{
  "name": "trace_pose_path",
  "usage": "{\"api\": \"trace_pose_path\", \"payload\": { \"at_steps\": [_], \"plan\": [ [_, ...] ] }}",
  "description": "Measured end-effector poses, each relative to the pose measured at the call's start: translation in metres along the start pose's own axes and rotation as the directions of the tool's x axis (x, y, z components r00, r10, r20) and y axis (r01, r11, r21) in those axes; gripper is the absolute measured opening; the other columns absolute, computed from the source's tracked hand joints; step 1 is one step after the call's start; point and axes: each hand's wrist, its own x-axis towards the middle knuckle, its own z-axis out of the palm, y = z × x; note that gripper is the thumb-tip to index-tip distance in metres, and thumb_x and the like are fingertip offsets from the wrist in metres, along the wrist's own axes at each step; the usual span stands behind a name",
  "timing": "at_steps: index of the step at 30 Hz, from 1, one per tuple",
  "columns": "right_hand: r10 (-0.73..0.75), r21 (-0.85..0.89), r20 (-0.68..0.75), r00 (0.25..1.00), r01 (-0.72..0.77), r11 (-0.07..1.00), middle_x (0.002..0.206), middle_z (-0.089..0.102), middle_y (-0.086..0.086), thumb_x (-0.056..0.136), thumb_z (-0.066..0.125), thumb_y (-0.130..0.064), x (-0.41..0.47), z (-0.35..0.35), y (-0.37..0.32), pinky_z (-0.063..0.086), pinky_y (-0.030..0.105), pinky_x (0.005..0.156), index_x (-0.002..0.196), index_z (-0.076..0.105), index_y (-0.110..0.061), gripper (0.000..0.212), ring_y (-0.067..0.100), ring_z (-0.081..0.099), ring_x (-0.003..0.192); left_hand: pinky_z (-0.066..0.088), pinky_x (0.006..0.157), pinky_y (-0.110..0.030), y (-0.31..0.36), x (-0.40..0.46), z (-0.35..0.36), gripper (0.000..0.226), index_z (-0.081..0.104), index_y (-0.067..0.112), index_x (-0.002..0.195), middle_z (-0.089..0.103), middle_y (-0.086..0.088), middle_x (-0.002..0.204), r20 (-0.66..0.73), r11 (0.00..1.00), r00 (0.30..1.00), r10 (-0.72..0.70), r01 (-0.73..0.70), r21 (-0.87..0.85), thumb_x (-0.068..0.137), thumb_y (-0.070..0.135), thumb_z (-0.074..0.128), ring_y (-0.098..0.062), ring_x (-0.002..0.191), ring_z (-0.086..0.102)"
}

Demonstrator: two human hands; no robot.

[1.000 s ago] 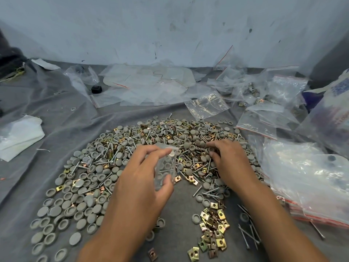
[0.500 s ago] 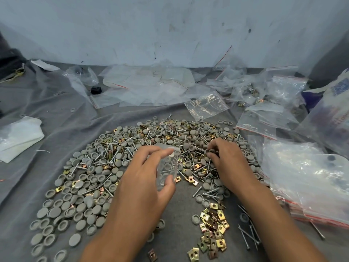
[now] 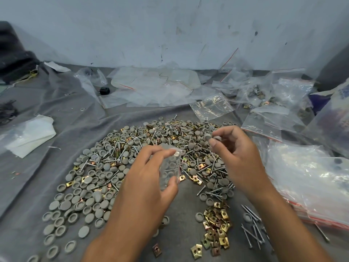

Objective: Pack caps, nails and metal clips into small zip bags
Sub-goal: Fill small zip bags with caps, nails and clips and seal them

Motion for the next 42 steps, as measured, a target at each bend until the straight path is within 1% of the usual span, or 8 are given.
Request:
{"api": "trace_pose_path", "payload": {
  "at_steps": [3,7,18,26,30,37,39,42],
  "plan": [
    [-0.240,-0.038,0.128,0.962,0.246,0.968,0.089,0.065,-0.014,0.094,0.068,-0.030,-0.022,0.018,-0.023,0.045,0.012,0.060,0.101,0.064,-0.034,0.009,0.007,0.059,0.070,0.031,0.084,0.003,-0.003,0.001,0.001,0.051,0.059,0.032,0.131,0.042,0.027,0.112,0.005,1.000,1.000,0.005,-0.005,0.000,0.080,0.032,0.067,0.014,0.093,0.047],
    [-0.389,-0.271,0.256,0.885,0.452,0.850,0.100,0.066,-0.016,0.092,0.072,-0.022,-0.036,0.035,-0.026,0.048,0.015,0.078,0.103,0.069,-0.022,0.012,-0.003,0.057,0.088,0.031,0.085,0.002,-0.006,0.003,0.004,0.050,0.062,0.027,0.127,0.046,0.022,0.113,0.007,1.000,1.000,0.023,-0.023,-0.017,0.077,0.030,0.068,0.015,0.092,0.047],
    [-0.533,-0.383,0.146,0.833,0.544,0.746,0.103,0.073,-0.007,0.095,0.071,-0.029,-0.036,0.048,-0.024,0.052,0.033,0.079,0.107,0.075,-0.015,0.019,0.016,0.062,0.092,0.043,0.085,-0.014,-0.010,0.004,0.005,0.053,0.061,0.028,0.129,0.048,0.021,0.118,-0.026,0.998,0.998,0.059,-0.059,-0.007,0.077,0.026,0.067,0.003,0.099,0.051],
    [-0.241,-0.332,0.163,0.957,0.284,0.900,0.092,0.061,-0.020,0.098,0.063,-0.038,-0.031,0.028,-0.017,0.041,0.011,0.077,0.096,0.067,-0.027,0.011,-0.003,0.058,0.088,0.036,0.079,-0.003,-0.012,0.014,-0.011,0.051,0.063,0.024,0.131,0.052,0.014,0.110,-0.265,0.999,0.964,0.001,-0.014,-0.046,0.080,0.024,0.073,0.001,0.085,0.051],
    [-0.040,-0.475,0.420,0.906,0.258,0.841,0.094,0.059,-0.028,0.092,0.049,-0.058,-0.033,0.027,-0.008,0.049,0.018,0.081,0.098,0.063,-0.042,0.023,-0.010,0.056,0.091,0.039,0.076,-0.011,-0.018,0.017,-0.015,0.043,0.063,0.027,0.127,0.055,0.013,0.112,-0.345,0.988,0.937,-0.055,0.002,-0.153,0.086,0.023,0.074,-0.003,0.085,0.055],
    [0.150,-0.520,0.394,0.907,0.085,0.850,0.092,0.063,-0.029,0.088,0.063,-0.055,-0.025,0.004,0.002,0.049,0.019,0.073,0.095,0.065,-0.044,0.014,-0.009,0.059,0.086,0.038,0.074,-0.009,-0.014,0.018,-0.013,0.032,0.068,0.025,0.120,0.058,0.014,0.106,-0.369,0.989,0.929,-0.029,-0.027,-0.145,0.092,0.010,0.067,-0.004,0.081,0.057],
    [0.219,-0.499,0.453,0.864,0.042,0.866,0.094,0.063,-0.032,0.086,0.072,-0.050,-0.024,-0.004,0.001,0.047,0.013,0.064,0.092,0.065,-0.044,0.011,-0.009,0.060,0.085,0.037,0.075,-0.005,-0.013,0.017,-0.012,0.033,0.068,0.025,0.118,0.059,0.015,0.105,-0.392,0.991,0.920,-0.024,-0.028,-0.128,0.092,0.004,0.064,0.001,0.081,0.056],
    [0.375,-0.506,0.641,0.670,0.001,0.863,0.101,0.053,-0.043,0.070,0.082,-0.060,-0.026,-0.019,-0.004,0.047,0.014,0.062,0.097,0.062,-0.049,0.035,-0.014,0.055,0.089,0.037,0.073,-0.004,-0.013,0.016,-0.013,0.034,0.068,0.028,0.117,0.060,0.022,0.106,-0.393,0.989,0.919,-0.029,-0.031,-0.145,0.093,0.003,0.062,0.002,0.079,0.057]
  ]
}}
